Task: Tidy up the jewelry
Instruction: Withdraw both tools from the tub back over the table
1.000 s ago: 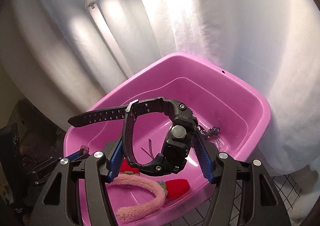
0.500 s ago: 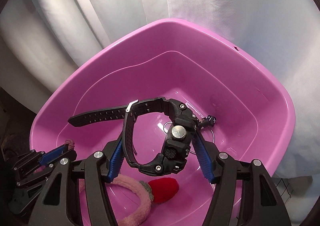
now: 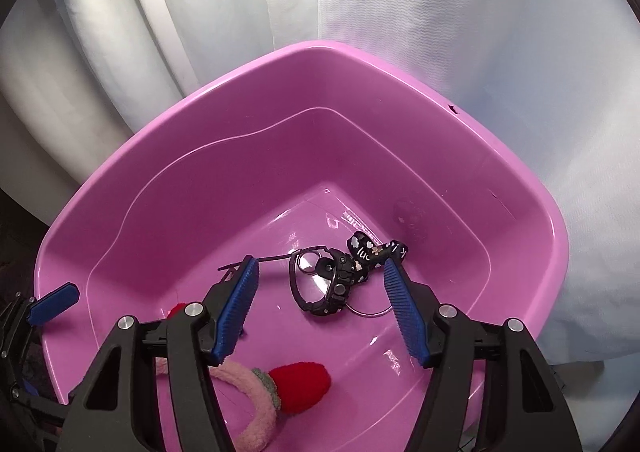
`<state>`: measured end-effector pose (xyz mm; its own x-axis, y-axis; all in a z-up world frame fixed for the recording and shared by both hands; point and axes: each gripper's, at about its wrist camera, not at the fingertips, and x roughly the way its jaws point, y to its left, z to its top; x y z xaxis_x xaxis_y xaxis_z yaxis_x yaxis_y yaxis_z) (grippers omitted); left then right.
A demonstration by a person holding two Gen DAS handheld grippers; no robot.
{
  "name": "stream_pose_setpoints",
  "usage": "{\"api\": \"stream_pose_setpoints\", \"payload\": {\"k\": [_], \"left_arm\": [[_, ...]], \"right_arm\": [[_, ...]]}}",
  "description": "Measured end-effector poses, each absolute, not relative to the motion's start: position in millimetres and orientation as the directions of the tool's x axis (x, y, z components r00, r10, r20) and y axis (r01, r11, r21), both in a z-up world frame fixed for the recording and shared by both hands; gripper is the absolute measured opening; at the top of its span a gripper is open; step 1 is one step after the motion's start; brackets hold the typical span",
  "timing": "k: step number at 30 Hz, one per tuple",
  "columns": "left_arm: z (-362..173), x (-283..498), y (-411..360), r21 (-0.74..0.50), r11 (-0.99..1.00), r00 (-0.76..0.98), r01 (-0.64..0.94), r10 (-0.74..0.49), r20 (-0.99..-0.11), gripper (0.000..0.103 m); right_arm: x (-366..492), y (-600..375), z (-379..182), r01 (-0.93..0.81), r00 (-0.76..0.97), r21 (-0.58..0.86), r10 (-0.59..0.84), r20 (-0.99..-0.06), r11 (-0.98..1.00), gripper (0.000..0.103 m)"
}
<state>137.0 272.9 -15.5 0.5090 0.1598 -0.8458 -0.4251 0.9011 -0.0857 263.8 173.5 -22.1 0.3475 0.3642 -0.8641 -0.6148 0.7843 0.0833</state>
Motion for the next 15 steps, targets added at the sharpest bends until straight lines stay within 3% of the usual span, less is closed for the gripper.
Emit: {"api": "stream_pose_setpoints", "payload": {"k": [15], "left_arm": [[-19, 127, 253, -0.01, 0.938, 0.533, -0.346, 0.187, -0.825, 0.094]], "right_arm": [[255, 137, -3, -0.552, 0.429, 0.16, 0.443, -0.787, 0.818, 0.062]]}}
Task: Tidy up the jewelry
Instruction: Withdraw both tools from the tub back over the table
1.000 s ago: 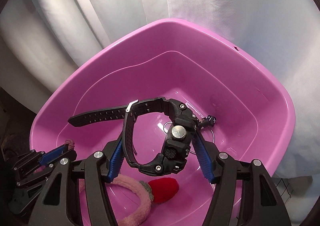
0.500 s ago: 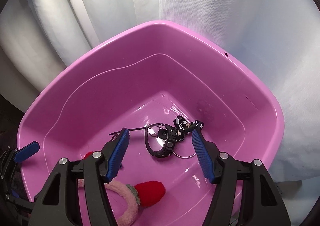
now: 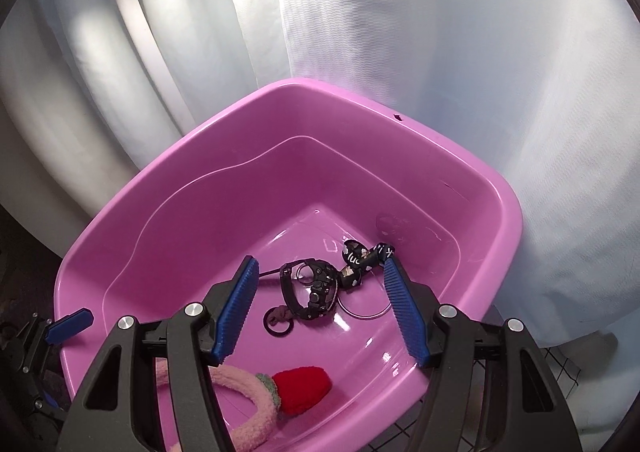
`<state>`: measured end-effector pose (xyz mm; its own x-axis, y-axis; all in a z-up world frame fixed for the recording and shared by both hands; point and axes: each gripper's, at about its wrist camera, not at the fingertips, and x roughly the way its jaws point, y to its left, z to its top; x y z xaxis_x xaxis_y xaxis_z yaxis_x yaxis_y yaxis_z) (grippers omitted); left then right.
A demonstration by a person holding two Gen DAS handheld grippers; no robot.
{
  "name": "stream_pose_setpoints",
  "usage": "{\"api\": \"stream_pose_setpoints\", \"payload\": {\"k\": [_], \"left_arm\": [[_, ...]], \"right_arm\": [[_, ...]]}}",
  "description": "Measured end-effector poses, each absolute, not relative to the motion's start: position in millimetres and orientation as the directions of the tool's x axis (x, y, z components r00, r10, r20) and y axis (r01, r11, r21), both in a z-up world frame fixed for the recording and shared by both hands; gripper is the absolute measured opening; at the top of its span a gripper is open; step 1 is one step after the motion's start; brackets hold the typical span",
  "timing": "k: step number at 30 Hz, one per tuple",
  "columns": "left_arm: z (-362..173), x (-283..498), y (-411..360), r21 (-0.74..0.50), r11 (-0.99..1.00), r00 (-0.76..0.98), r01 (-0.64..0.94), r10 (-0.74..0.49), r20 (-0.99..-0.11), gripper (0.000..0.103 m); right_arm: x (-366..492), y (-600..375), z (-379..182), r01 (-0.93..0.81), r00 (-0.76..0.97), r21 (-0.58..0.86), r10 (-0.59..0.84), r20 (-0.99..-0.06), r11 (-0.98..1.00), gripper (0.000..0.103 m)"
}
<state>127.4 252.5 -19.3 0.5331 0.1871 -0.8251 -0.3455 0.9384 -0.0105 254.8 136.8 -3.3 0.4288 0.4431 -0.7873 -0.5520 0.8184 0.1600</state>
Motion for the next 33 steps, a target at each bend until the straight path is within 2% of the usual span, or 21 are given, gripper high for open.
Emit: {"api": "stream_pose_setpoints", "payload": {"k": [19, 33], "left_arm": [[-19, 130, 253, -0.017, 0.953, 0.579, -0.301, 0.168, -0.798, 0.095], [-6, 117, 239, -0.016, 0.969, 0.616, -0.247, 0.144, -0.774, 0.095]], "right_arm": [[219, 89, 15, -0.493, 0.516, 0.218, 0.485, -0.706, 0.842, 0.063], [170, 39, 32, -0.405, 0.598, 0.222, 0.441, -0.67, 0.887, 0.066]]}}
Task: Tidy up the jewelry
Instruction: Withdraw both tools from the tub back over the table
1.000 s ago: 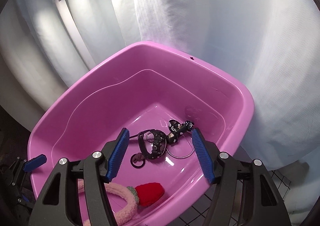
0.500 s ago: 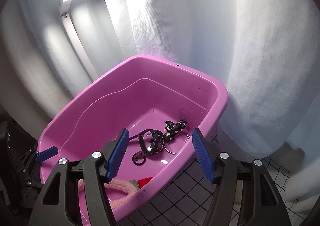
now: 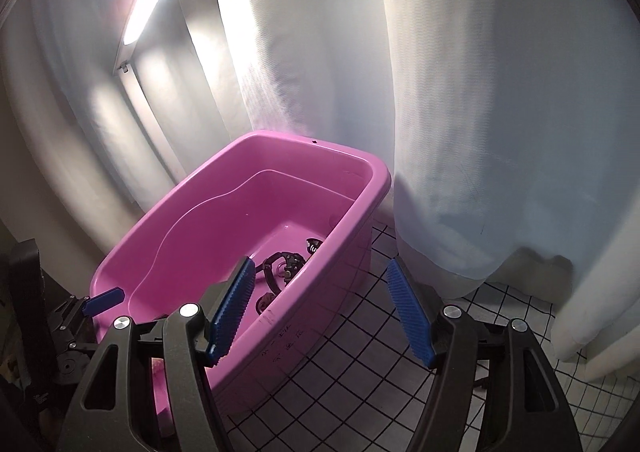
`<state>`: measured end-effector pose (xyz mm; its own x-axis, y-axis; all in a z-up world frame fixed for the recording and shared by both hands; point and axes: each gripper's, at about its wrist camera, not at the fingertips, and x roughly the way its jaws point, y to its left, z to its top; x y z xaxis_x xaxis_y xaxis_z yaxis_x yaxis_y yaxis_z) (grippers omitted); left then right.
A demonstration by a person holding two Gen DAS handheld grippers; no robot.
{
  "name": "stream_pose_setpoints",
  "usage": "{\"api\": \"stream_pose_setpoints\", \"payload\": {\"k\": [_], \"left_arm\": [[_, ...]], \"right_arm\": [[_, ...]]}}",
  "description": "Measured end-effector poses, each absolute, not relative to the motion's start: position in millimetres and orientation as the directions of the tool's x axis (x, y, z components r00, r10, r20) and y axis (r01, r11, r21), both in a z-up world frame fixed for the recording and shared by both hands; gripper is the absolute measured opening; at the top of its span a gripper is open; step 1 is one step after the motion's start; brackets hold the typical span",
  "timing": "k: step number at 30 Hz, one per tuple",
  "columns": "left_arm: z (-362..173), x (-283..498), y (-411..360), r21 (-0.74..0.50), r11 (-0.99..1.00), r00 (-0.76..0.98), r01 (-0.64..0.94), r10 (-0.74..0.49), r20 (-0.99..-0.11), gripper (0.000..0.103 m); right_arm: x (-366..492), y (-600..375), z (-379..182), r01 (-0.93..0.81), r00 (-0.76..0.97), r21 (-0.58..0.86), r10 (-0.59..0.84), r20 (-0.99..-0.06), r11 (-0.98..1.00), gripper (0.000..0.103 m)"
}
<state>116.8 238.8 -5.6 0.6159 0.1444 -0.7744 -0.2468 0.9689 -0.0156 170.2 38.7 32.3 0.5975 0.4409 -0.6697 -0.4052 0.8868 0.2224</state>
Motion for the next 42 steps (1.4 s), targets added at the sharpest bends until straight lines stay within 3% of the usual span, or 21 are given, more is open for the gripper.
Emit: {"api": "stream_pose_setpoints", "payload": {"k": [31, 42], "left_arm": [[52, 78, 100, -0.025, 0.998, 0.746, -0.065, 0.032, -0.666, 0.097], [36, 51, 22, -0.018, 0.998, 0.7, -0.067, 0.034, -0.713, 0.097]], "right_arm": [[48, -118, 35, -0.17, 0.67, 0.254, 0.301, -0.679, 0.952, 0.071], [-4, -237, 4, -0.067, 0.672, 0.329, 0.286, -0.683, 0.942, 0.072]]}}
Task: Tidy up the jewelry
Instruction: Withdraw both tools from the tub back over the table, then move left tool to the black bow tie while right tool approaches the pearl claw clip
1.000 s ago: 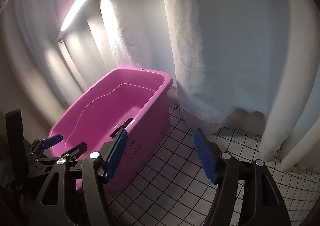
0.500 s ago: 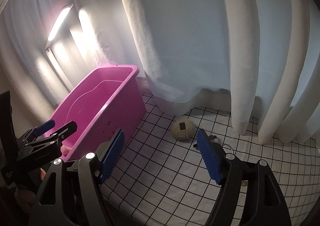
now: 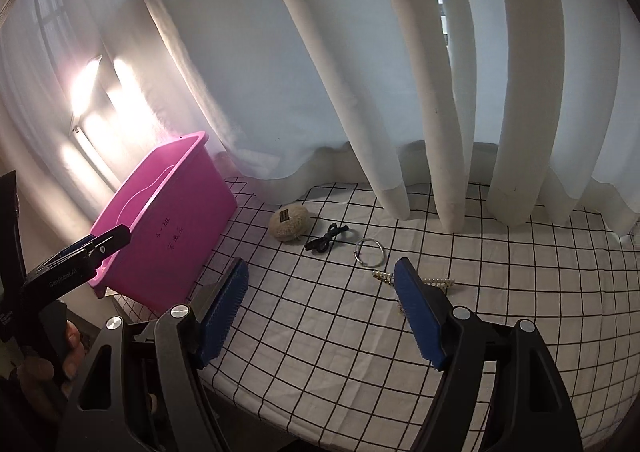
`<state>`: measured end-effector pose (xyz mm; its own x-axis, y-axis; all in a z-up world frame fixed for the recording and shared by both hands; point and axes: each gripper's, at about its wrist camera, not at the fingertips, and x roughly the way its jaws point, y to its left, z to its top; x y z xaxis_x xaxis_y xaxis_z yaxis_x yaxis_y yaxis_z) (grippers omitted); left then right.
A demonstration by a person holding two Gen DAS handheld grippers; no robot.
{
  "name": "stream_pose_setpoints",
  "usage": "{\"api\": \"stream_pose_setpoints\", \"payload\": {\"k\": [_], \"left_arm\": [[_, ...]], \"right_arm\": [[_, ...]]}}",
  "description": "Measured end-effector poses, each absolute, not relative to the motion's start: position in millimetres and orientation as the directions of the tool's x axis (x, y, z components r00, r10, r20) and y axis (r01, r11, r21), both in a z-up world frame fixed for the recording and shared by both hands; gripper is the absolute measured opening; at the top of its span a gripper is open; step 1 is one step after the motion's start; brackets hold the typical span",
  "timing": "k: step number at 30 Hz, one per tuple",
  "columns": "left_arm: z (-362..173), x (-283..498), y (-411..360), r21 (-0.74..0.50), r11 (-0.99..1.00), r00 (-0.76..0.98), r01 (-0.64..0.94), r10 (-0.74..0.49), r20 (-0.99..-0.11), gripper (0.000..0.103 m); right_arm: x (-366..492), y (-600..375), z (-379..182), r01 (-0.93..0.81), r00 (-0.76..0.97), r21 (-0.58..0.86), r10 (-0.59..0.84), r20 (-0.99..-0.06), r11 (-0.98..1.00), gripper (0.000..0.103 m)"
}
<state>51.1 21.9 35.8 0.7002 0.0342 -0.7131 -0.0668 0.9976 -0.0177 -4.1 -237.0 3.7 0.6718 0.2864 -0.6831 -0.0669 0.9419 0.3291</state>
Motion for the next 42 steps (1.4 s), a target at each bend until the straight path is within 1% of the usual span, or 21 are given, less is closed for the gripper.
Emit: {"api": "stream_pose_setpoints", "payload": {"k": [3, 5, 10, 16, 19, 24, 26, 28, 31, 33, 37, 42], "left_arm": [[24, 42, 4, -0.016, 0.995, 0.677, -0.094, 0.053, -0.734, 0.097], [13, 36, -6, -0.036, 0.993, 0.647, -0.111, 0.045, -0.761, 0.097], [-6, 18, -28, -0.022, 0.985, 0.59, -0.168, 0.083, -0.803, 0.097], [-18, 10, -33, 0.005, 0.978, 0.547, -0.208, 0.12, -0.828, 0.097], [-26, 12, -26, 0.009, 0.977, 0.529, -0.213, 0.123, -0.84, 0.097], [-50, 26, -6, 0.001, 0.981, 0.519, -0.192, 0.102, -0.849, 0.097], [-62, 33, 2, -0.007, 0.984, 0.515, -0.175, 0.086, -0.853, 0.097], [-74, 40, 9, 0.01, 0.986, 0.51, -0.168, 0.096, -0.855, 0.097], [-92, 52, 14, 0.02, 0.991, 0.493, -0.136, 0.085, -0.866, 0.097], [-101, 62, 14, 0.03, 0.992, 0.484, -0.124, 0.087, -0.871, 0.097], [-116, 83, 12, 0.006, 0.994, 0.495, -0.112, 0.061, -0.867, 0.097], [-131, 111, -4, 0.009, 0.997, 0.505, -0.073, 0.045, -0.862, 0.097]], "right_arm": [[-21, -273, -8, -0.046, 0.665, 0.335, 0.279, -0.693, 0.941, 0.072], [-30, -293, -15, -0.043, 0.662, 0.327, 0.272, -0.698, 0.944, 0.072], [-36, -327, -34, -0.064, 0.634, 0.36, 0.316, -0.706, 0.931, 0.072], [-28, -328, -54, -0.093, 0.579, 0.381, 0.362, -0.731, 0.92, 0.072], [-20, -316, -61, -0.101, 0.561, 0.373, 0.362, -0.744, 0.922, 0.072], [-9, -295, -74, -0.059, 0.559, 0.349, 0.32, -0.764, 0.935, 0.072], [-4, -285, -83, -0.054, 0.554, 0.321, 0.296, -0.778, 0.946, 0.075], [0, -276, -93, -0.037, 0.551, 0.289, 0.261, -0.792, 0.956, 0.075], [8, -270, -107, -0.004, 0.547, 0.297, 0.251, -0.799, 0.955, 0.075], [13, -266, -115, 0.007, 0.542, 0.292, 0.242, -0.805, 0.956, 0.075], [23, -259, -131, 0.012, 0.535, 0.25, 0.204, -0.819, 0.968, 0.075], [37, -255, -146, 0.021, 0.551, 0.208, 0.162, -0.819, 0.978, 0.075]]}}
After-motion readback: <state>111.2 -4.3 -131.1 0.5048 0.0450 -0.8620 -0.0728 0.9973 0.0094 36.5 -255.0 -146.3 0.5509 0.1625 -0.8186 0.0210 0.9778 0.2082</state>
